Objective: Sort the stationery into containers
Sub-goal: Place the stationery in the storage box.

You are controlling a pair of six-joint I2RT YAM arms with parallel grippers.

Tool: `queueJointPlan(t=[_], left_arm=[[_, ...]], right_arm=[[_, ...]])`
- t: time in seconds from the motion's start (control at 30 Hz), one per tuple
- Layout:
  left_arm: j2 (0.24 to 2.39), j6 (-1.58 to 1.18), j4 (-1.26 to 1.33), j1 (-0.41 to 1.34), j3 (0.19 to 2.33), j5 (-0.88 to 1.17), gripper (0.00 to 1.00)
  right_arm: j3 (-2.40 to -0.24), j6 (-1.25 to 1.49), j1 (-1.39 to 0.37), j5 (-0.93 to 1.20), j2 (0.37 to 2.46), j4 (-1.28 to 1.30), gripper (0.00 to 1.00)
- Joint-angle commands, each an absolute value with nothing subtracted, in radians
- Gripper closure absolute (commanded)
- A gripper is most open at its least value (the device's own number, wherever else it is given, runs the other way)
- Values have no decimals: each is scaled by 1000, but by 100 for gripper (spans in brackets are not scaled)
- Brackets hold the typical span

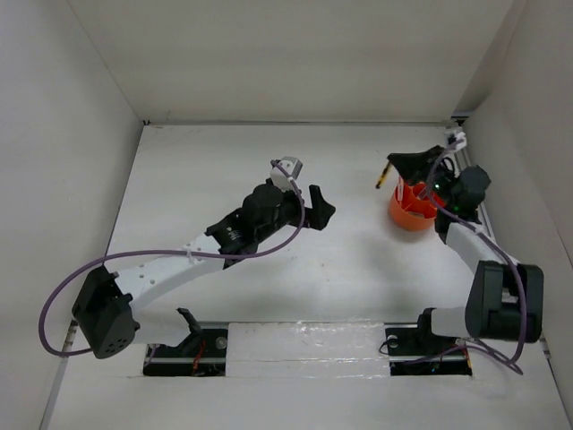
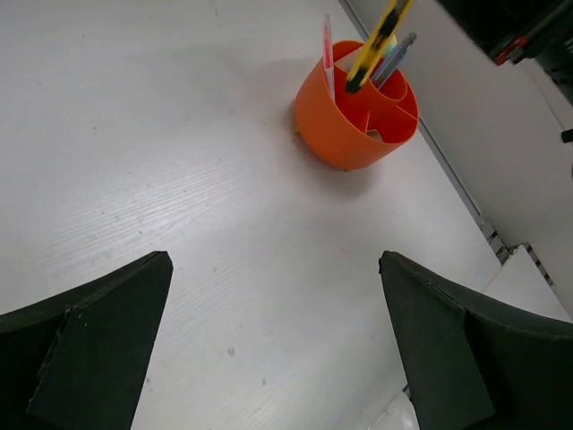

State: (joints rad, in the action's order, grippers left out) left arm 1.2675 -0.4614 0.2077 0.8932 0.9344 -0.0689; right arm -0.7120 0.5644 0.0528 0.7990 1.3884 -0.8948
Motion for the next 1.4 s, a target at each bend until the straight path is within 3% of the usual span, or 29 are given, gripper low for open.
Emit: queueJointPlan(t=[0.0,0.27,0.6,0.97,1.1,1.17,1.23,1.37], left_arm=[[1221,-497,186,896,904,-49,0],[1201,-488,264,896,821,83,0],[1134,-479,308,905,779,129,0],[1115,-469,330,905,770,147,0],[1115,-469,330,905,761,147,0],[1115,-469,330,905,761,147,0],[1115,-469,330,905,761,147,0],[1115,-469,330,905,761,138,0]], right_arm=[[-677,329,177,734,1261,-850,100],[-722,126,294,730,1229,-775,100],[-712,150,406,739,1321,-828,100],[-641,212,407,736,1368,-951,100],[-621,212,407,721,1368,-951,83],[-621,212,407,696,1358,-942,67],[-611,201,407,684,1348,-942,63],[-601,227,407,693,1327,-966,40]])
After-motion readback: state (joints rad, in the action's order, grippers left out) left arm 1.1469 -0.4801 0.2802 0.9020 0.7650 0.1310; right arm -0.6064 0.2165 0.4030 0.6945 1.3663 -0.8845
